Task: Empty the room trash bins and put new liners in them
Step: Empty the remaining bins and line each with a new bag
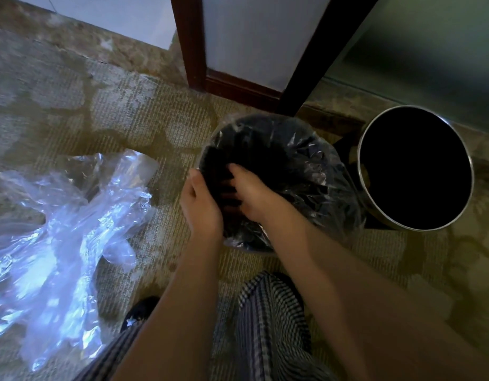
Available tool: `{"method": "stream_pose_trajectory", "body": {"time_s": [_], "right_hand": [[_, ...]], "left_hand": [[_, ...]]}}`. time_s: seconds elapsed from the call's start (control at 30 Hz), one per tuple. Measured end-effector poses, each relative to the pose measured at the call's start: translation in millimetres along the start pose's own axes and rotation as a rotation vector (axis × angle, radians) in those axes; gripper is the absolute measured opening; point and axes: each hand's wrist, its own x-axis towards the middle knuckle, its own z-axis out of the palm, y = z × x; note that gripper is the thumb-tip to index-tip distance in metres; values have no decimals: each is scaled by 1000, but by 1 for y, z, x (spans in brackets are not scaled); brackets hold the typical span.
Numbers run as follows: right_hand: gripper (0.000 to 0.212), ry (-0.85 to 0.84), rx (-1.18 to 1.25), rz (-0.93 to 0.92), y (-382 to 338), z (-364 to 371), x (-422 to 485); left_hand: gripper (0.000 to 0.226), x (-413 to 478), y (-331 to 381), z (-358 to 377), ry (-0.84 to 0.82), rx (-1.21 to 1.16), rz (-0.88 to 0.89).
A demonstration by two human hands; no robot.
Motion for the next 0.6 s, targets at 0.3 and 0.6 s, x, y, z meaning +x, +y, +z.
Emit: {"method": "stream_pose_trajectory", "body": {"time_s": [0.3,0.6], "right_hand": [[57,107,-18,73,19,8,70],[31,124,-507,-245,8,-19,35]], "left_hand": [[42,1,-4,0,11,12,8],[38,-1,1,0,7,28,-25]]}}
